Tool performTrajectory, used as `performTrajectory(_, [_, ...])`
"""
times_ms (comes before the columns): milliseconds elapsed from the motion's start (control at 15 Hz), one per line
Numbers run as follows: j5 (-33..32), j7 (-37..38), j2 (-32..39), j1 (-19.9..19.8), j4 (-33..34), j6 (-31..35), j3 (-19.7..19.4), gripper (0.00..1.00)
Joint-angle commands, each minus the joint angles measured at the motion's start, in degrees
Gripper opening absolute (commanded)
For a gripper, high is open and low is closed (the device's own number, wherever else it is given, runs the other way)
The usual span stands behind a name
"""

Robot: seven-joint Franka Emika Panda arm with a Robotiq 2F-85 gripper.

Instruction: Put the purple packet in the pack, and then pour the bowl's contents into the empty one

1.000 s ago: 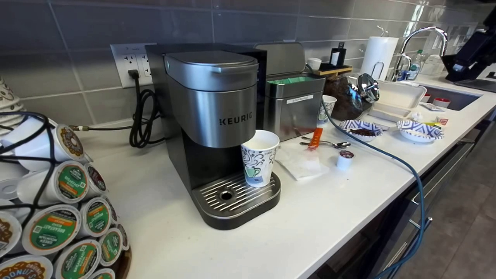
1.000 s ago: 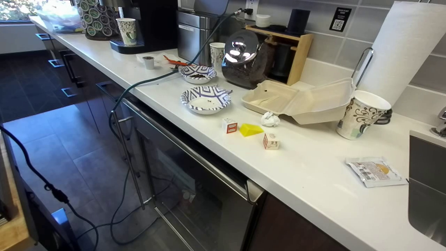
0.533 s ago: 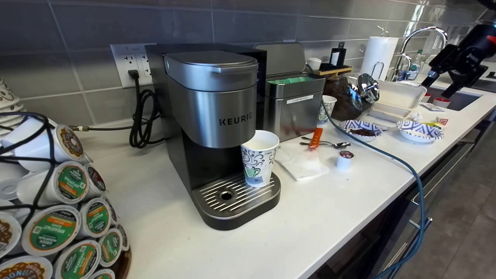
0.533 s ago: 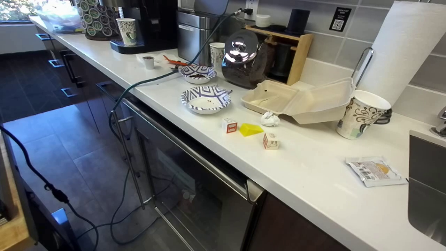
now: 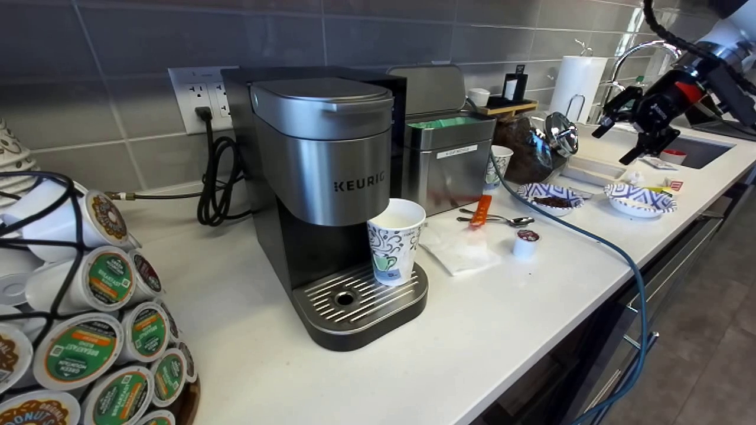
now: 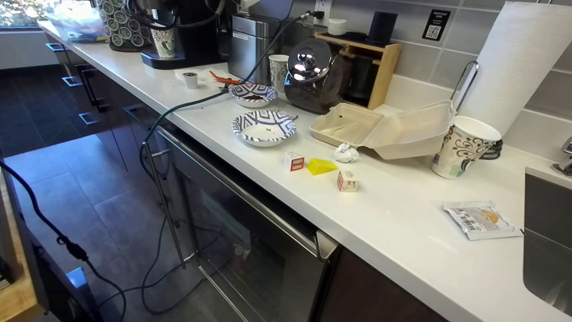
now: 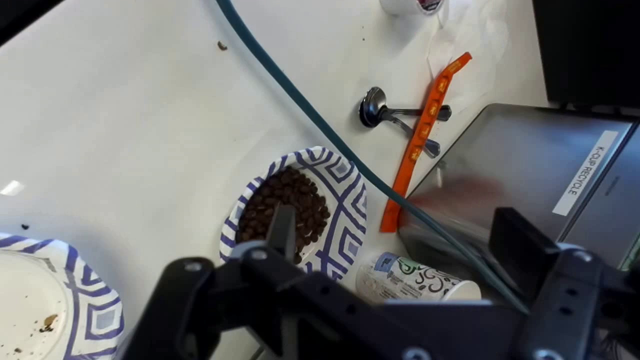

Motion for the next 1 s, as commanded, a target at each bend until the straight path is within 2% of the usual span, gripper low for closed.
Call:
performTrajectory(0, [-0.21, 0.23, 0.12, -2.14, 0.35, -0.06, 2.11, 1.0])
performTrajectory(200, [3.87, 4.38, 5.13, -2.07, 2.95, 5.7, 3.24, 1.0])
performTrajectory(333, [0.98, 7.27, 8.35, -1.64, 4.07, 12.48, 4.09, 1.0])
performTrajectory(467, [-4.99, 11.76, 11.31, -1.01, 4.98, 19.34, 4.01, 1.0])
performTrajectory(667, [-16.49, 20.18, 14.79, -0.3, 6.26, 26.14, 2.67, 1.0])
performTrajectory(800, [-26.49, 27.23, 16.84, 0.38, 7.54, 27.2, 0.95, 1.0])
performTrajectory(933, [-34.32, 31.47, 18.26, 1.11, 9.54, 25.28, -0.53, 1.0])
